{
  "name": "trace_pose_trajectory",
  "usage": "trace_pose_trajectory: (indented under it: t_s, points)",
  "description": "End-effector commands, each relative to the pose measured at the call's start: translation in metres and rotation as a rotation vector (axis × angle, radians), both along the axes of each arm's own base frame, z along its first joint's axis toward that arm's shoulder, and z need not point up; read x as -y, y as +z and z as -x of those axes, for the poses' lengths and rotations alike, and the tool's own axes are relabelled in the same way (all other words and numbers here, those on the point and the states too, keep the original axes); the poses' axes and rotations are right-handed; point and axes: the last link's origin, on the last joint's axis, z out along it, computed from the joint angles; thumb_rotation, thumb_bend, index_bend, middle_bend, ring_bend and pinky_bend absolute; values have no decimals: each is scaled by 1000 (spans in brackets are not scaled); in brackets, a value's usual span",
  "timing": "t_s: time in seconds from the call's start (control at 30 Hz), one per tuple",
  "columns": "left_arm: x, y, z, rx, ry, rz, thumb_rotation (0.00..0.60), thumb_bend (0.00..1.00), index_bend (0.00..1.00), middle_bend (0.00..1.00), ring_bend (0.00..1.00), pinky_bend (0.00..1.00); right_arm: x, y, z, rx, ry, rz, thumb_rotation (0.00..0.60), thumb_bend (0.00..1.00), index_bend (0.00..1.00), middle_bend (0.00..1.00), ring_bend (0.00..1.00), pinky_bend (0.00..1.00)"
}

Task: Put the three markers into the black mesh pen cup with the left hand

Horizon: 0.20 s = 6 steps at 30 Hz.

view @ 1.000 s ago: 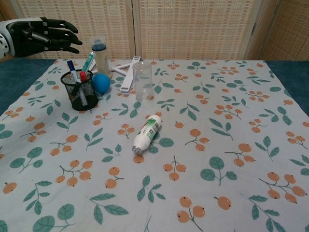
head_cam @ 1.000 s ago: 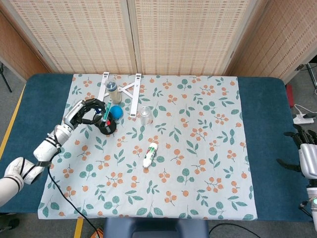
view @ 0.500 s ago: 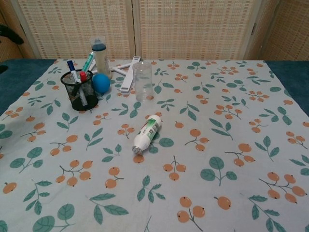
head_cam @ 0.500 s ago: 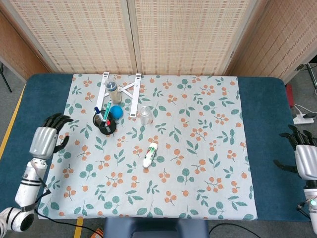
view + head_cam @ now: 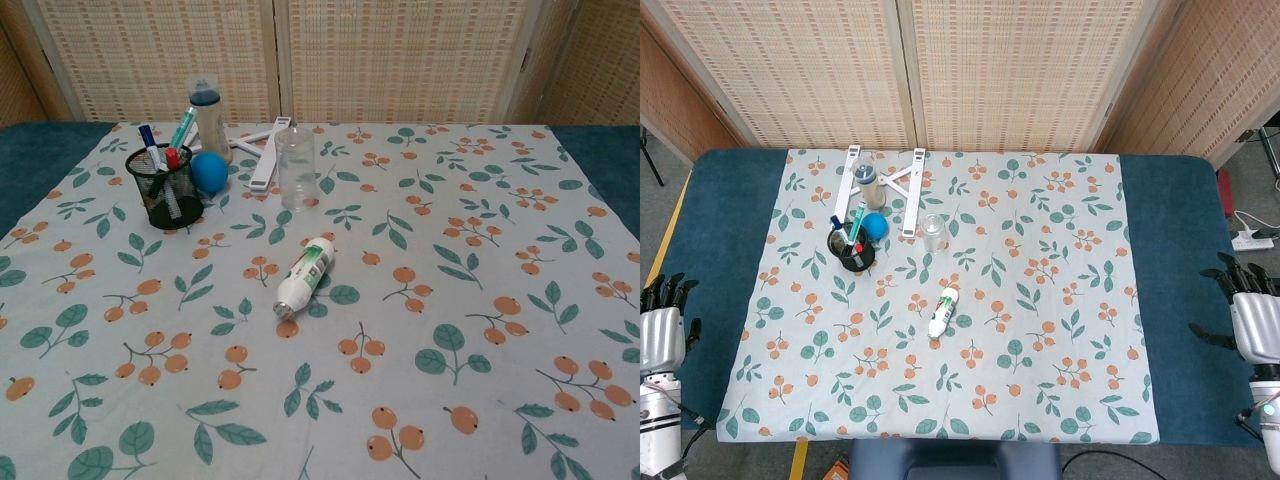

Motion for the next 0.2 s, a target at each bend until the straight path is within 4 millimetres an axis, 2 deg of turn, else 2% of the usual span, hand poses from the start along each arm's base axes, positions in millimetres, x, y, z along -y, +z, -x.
trace_pose_trajectory:
  t_s: [0.03,0.2]
  points:
    - [1,-1,1,10,-1,4,600,352,252,122,54,135,0,0,0,-3,1,1,600,24,265,87,202,95]
    - [0,-4,3,20,8,26,600,351,252,118,54,133,0,-1,0,-6,-2,-2,600,25,265,87,202,94]
